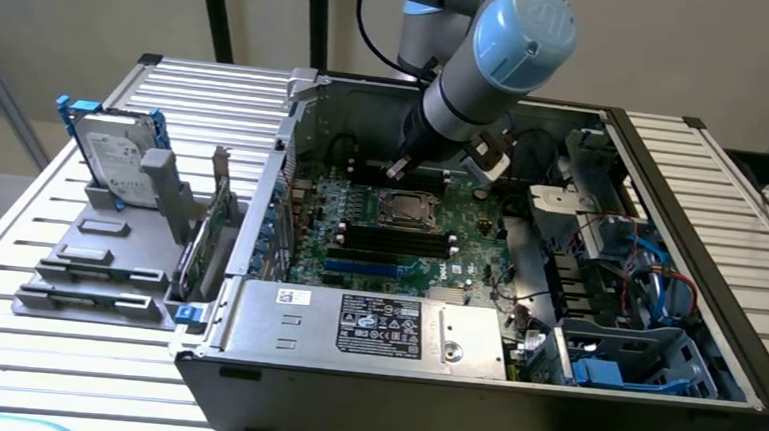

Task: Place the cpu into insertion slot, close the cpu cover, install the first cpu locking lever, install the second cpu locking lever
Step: 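Install the second cpu locking lever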

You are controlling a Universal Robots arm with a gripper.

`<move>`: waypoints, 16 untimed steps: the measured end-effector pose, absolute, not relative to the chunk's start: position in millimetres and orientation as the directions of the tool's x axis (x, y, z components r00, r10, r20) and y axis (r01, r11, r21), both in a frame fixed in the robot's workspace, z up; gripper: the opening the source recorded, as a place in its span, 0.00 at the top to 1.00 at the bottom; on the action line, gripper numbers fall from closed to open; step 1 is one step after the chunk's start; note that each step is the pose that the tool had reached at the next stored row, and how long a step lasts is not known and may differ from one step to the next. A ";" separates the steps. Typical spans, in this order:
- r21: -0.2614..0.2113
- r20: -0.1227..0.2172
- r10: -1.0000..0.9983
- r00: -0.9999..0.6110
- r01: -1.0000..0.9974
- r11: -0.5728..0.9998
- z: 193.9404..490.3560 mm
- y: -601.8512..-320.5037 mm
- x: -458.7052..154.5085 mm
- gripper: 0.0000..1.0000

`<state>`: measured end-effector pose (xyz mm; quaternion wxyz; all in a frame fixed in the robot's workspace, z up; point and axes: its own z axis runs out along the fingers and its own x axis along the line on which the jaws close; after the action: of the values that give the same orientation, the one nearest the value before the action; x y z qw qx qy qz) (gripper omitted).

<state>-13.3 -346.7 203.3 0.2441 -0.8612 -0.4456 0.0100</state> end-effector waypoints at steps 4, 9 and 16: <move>-0.430 0.202 0.772 0.603 0.763 -0.483 203.3 -346.7 -13.3 0.89; -0.432 0.204 0.771 0.603 0.763 -0.482 203.3 -346.7 -13.3 0.89; -0.434 0.207 0.771 0.603 0.763 -0.480 203.3 -346.7 -13.3 0.89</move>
<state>-13.3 -346.7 203.3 0.2478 -0.8603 -0.4455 0.0081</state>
